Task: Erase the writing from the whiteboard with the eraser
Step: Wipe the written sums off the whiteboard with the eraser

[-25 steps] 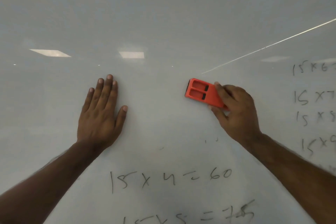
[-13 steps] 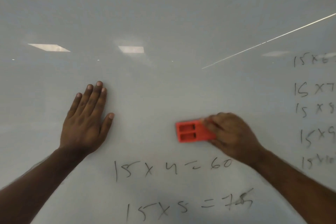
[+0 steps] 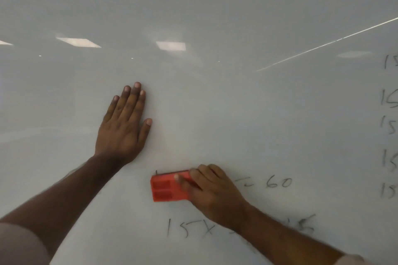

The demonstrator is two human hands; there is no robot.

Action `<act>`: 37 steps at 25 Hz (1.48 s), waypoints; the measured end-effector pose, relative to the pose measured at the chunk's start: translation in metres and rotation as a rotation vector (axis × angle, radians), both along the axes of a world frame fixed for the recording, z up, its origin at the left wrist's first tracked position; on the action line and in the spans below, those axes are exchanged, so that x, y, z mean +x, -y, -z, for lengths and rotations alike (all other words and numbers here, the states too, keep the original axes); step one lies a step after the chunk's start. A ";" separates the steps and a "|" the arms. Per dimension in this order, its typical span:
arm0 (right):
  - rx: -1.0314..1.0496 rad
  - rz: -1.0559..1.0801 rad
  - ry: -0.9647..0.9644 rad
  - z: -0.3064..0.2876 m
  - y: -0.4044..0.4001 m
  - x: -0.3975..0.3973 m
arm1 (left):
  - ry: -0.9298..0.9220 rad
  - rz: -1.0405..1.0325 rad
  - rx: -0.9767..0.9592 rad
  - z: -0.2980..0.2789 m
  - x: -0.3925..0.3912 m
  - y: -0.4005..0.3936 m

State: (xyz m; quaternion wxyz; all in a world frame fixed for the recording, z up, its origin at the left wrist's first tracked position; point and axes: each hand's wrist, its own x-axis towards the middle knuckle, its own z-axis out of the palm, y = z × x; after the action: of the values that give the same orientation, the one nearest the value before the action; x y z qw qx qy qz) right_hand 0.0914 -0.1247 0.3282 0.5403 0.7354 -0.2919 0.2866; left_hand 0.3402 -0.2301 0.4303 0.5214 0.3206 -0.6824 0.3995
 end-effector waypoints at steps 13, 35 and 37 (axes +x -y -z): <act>-0.061 -0.025 0.074 0.010 0.018 0.021 | 0.003 -0.001 -0.060 0.011 0.008 0.009; -0.024 0.196 0.246 0.002 -0.060 -0.149 | -0.105 0.032 0.100 0.077 0.002 0.001; -0.072 0.225 0.386 -0.026 -0.061 -0.154 | -0.118 0.045 0.075 0.082 0.000 0.003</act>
State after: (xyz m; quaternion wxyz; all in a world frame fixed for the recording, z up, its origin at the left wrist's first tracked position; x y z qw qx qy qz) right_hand -0.0629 -0.0635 0.3542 0.5291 0.6097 -0.4597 0.3702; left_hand 0.3399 -0.2329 0.3485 0.5570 0.3474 -0.6723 0.3422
